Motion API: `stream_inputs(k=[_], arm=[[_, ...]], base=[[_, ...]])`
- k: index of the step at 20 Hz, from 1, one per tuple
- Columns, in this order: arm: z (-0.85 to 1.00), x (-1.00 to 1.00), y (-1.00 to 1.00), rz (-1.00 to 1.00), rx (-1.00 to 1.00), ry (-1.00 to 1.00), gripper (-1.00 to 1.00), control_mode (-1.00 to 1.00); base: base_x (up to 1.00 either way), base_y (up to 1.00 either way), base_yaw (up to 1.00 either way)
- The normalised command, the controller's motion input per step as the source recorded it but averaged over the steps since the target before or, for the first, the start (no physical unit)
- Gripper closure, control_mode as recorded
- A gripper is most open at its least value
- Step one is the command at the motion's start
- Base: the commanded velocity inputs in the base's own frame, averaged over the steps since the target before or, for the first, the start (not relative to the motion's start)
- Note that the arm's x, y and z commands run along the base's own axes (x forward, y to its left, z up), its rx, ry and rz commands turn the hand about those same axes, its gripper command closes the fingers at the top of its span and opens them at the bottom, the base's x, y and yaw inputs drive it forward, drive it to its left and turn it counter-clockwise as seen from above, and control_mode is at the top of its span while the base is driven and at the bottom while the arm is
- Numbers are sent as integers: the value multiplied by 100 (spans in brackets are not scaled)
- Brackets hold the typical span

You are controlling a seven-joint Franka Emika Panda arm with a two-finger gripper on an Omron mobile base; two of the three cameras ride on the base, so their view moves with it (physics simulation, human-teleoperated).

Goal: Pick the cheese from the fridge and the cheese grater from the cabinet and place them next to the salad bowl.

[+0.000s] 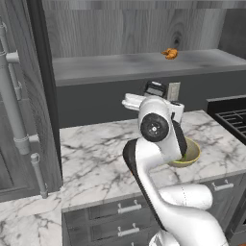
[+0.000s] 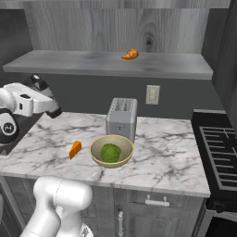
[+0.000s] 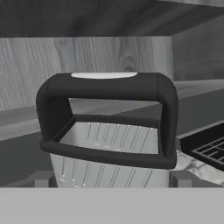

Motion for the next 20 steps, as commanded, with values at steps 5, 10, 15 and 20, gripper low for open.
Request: stream_inputs(k=[5, 10, 15, 20], arm=[[-62, -6, 31, -17, 0, 0, 100, -100], [-63, 5, 14, -5, 0, 0, 100, -100], [-60, 26, 13, 0, 1, 4, 100, -100], [-47, 41, 22, 0, 0, 3, 100, -100]], base=[[0, 0, 0], [0, 0, 0], [0, 0, 0], [0, 0, 0]])
